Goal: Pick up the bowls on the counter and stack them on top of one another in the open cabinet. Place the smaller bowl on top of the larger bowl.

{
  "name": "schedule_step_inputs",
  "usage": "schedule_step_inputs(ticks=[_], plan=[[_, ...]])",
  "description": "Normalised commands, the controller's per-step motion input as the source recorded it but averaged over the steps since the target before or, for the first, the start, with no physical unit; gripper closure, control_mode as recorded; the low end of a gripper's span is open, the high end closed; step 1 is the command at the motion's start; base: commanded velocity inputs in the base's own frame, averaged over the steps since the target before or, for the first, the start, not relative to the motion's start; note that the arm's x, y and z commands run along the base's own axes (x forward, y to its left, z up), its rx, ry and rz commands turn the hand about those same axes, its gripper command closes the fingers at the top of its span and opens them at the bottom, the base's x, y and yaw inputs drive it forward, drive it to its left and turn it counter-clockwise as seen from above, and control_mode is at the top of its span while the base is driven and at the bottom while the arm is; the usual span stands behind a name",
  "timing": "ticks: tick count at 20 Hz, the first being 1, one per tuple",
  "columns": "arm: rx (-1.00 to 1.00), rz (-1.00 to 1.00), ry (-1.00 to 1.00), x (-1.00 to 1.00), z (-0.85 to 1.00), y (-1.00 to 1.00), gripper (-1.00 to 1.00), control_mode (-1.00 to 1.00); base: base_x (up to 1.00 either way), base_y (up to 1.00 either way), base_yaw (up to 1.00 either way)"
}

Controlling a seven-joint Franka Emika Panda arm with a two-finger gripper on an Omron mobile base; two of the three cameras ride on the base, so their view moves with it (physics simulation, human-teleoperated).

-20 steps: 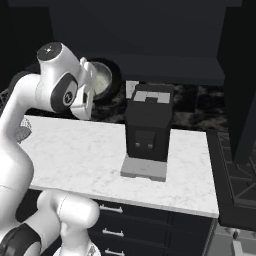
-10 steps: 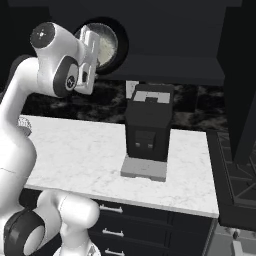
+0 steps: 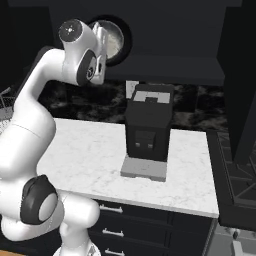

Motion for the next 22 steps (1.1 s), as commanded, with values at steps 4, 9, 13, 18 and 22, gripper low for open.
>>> schedule_step_inputs(ticks=[4,9,13,18,22], plan=[[0.0,0.04,0.0,0.81,-0.25,0.0,1.0,-1.0,0.0,0.0,0.0],[0.0,0.05,0.02,0.71,-0.36,0.0,1.0,-1.0,0.0,0.0,0.0],[0.0,0.06,0.02,0.61,-0.35,0.0,1.0,-1.0,0.0,0.0,0.0],[0.0,0.04,0.1,0.58,-0.24,0.0,1.0,-1.0,0.0,0.0,0.0],[0.0,0.04,0.02,0.48,-0.43,0.01,1.0,-1.0,0.0,0.0,0.0]])
